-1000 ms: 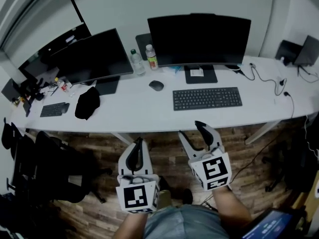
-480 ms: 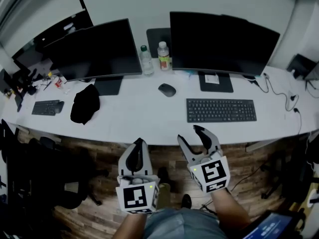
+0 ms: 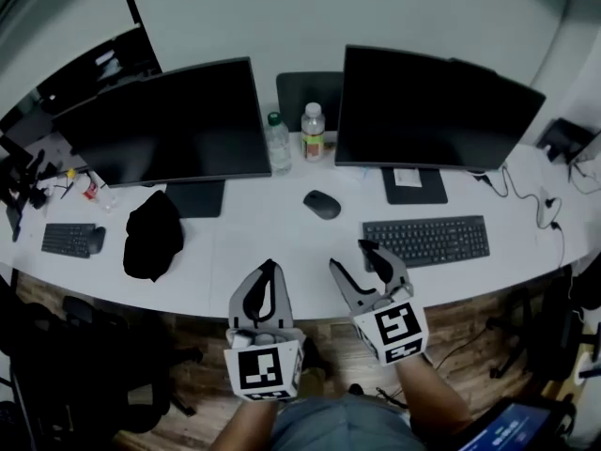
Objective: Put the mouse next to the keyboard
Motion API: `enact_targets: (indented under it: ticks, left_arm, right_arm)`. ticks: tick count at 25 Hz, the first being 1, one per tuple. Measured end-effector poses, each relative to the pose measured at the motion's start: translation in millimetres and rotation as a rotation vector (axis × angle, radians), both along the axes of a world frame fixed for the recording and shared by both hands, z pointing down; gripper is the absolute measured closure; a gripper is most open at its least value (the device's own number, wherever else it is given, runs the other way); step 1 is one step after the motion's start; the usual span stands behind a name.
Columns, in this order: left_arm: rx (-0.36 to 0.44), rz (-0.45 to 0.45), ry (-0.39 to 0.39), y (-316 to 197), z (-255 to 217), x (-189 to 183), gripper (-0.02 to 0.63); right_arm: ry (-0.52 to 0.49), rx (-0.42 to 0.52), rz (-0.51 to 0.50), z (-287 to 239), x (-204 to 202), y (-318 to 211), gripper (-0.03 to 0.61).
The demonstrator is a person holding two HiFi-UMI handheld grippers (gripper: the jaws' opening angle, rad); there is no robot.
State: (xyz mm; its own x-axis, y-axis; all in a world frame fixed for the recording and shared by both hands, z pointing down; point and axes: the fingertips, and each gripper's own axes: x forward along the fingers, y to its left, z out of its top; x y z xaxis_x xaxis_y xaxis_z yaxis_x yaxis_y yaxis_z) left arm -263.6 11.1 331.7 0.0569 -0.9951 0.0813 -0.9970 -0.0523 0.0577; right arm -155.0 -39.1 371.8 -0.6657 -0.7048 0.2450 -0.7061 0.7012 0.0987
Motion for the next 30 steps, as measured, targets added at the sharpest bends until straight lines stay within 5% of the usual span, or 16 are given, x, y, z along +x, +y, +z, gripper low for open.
enact_targets:
  ticks: [16,30]
  left_arm:
    - [0.093,0.051,-0.058,-65.8,-39.9,-24.0,0.609]
    - [-0.04,-0.017,-0.014,-133.0,11.7,-20.4,0.609]
  right_arm:
    - [0.014,0.058,-0.003,-31.0,-28.4,-63.5,0.324]
    - [0.091,-0.099,-0.127,37.3,-40.2,-133.7,0.272]
